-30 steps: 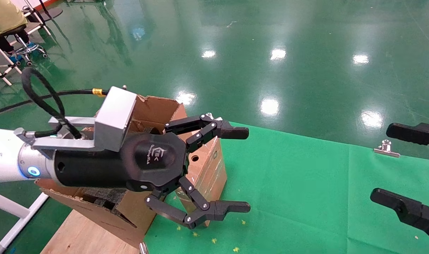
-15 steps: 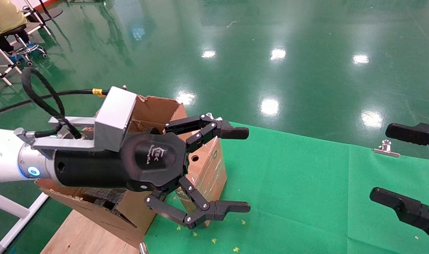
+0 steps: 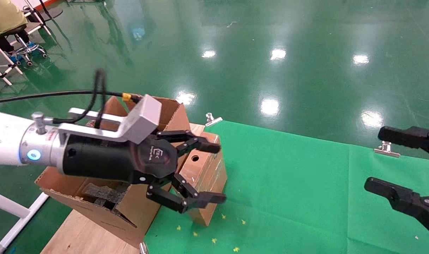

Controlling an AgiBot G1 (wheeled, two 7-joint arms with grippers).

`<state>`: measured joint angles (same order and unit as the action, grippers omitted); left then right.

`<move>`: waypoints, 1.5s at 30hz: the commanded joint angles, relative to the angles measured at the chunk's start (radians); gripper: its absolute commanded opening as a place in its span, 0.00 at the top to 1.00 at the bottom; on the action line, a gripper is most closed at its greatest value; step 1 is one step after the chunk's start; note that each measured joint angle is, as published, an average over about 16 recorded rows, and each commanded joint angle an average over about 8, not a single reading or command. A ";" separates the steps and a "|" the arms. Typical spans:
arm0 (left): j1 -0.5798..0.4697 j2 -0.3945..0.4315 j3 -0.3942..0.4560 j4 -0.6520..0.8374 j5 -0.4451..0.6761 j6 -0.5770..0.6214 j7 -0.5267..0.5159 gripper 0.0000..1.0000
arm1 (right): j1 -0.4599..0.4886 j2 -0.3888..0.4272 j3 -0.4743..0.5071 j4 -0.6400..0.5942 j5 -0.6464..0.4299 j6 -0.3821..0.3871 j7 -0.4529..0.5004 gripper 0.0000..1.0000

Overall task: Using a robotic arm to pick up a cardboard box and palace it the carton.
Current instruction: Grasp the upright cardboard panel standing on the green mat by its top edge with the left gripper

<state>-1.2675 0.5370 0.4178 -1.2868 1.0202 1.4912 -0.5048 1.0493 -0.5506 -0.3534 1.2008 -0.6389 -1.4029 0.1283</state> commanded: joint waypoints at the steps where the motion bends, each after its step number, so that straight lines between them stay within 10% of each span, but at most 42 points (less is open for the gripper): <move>1: -0.037 -0.009 0.029 -0.007 0.064 0.005 -0.059 0.00 | 0.000 0.000 0.000 0.000 0.000 0.000 0.000 1.00; 14: -0.092 -0.010 0.070 0.001 0.156 0.005 -0.165 0.00 | 0.000 0.000 0.000 0.000 0.000 0.000 0.000 1.00; 39: -0.454 0.230 0.393 0.139 0.622 0.082 -0.709 0.00 | 0.000 0.000 0.000 0.000 0.000 0.000 0.000 1.00; 45: -0.475 0.268 0.452 0.184 0.635 0.081 -0.729 0.00 | 0.000 0.000 0.000 0.000 0.000 0.000 0.000 0.32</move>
<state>-1.7415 0.8027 0.8687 -1.1100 1.6539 1.5728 -1.2347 1.0491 -0.5505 -0.3531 1.2006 -0.6388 -1.4025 0.1284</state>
